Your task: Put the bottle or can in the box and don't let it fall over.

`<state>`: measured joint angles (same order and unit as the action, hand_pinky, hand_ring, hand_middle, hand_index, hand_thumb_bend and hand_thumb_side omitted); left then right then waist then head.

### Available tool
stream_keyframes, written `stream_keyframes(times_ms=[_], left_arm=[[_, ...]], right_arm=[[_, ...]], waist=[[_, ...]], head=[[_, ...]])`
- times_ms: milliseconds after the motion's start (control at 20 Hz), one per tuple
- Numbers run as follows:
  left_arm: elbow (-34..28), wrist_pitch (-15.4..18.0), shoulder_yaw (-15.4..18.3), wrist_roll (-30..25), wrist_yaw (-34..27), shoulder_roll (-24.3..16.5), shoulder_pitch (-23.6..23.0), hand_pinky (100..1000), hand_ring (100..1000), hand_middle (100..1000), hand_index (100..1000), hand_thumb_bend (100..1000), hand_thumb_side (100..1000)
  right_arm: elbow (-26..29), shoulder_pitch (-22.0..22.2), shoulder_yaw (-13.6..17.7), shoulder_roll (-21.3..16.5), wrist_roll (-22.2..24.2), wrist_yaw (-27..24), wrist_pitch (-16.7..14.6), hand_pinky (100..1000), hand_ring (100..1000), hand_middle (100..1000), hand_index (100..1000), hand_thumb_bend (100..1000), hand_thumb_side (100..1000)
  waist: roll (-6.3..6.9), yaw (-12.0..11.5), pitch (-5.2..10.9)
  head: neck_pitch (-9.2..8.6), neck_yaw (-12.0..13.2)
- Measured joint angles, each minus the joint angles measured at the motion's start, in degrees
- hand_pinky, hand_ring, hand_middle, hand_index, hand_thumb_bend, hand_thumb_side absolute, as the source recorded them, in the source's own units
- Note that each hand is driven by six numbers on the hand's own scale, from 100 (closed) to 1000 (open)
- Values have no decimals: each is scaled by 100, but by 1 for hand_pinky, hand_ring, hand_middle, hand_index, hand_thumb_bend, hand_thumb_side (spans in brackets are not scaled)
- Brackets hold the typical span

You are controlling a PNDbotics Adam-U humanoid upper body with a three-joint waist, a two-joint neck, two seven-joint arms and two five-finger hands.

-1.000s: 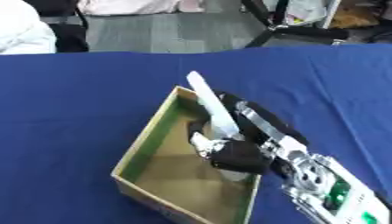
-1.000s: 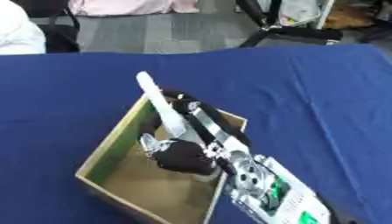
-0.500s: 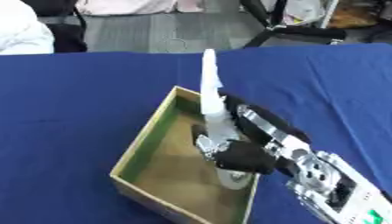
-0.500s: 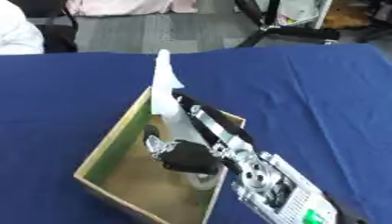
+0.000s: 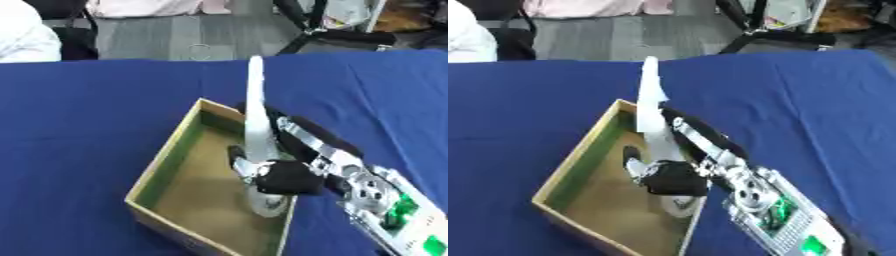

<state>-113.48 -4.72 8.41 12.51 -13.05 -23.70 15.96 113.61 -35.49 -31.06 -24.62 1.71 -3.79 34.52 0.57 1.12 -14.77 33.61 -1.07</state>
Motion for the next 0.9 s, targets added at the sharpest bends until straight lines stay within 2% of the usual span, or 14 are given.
stream_keyframes(times_ms=[300, 450, 500, 600, 900], left_arm=[[0, 0, 0, 0, 0, -2, -23, 1000, 1000, 1000, 787, 100, 597], [0, 0, 0, 0, 1, -3, -27, 1000, 1000, 1000, 787, 100, 597], [0, 0, 0, 0, 1, -4, -28, 1000, 1000, 1000, 787, 100, 597], [0, 0, 0, 0, 1, -4, -28, 1000, 1000, 1000, 787, 100, 597], [0, -1, -1, 1, 2, -4, -29, 1000, 1000, 1000, 787, 100, 597]], right_arm=[[0, 143, 69, -135, 70, -97, -35, 1000, 1000, 1000, 1000, 100, 288], [0, 227, 71, -213, 118, -170, -63, 1000, 1000, 1000, 1000, 100, 376], [0, 253, 70, -243, 137, -201, -76, 1000, 1000, 1000, 1000, 100, 446], [0, 320, 68, -292, 183, -255, -83, 1000, 1000, 1000, 1000, 100, 515], [0, 504, 65, -404, 244, -384, -55, 1000, 1000, 1000, 1000, 100, 567]], waist=[[-3, 10, 0], [-4, 19, 0], [-4, 20, 0], [-4, 21, 0], [-1, 27, 0]], head=[[-1, 0], [-2, 0], [-2, 0], [-4, 0], [-42, -2]])
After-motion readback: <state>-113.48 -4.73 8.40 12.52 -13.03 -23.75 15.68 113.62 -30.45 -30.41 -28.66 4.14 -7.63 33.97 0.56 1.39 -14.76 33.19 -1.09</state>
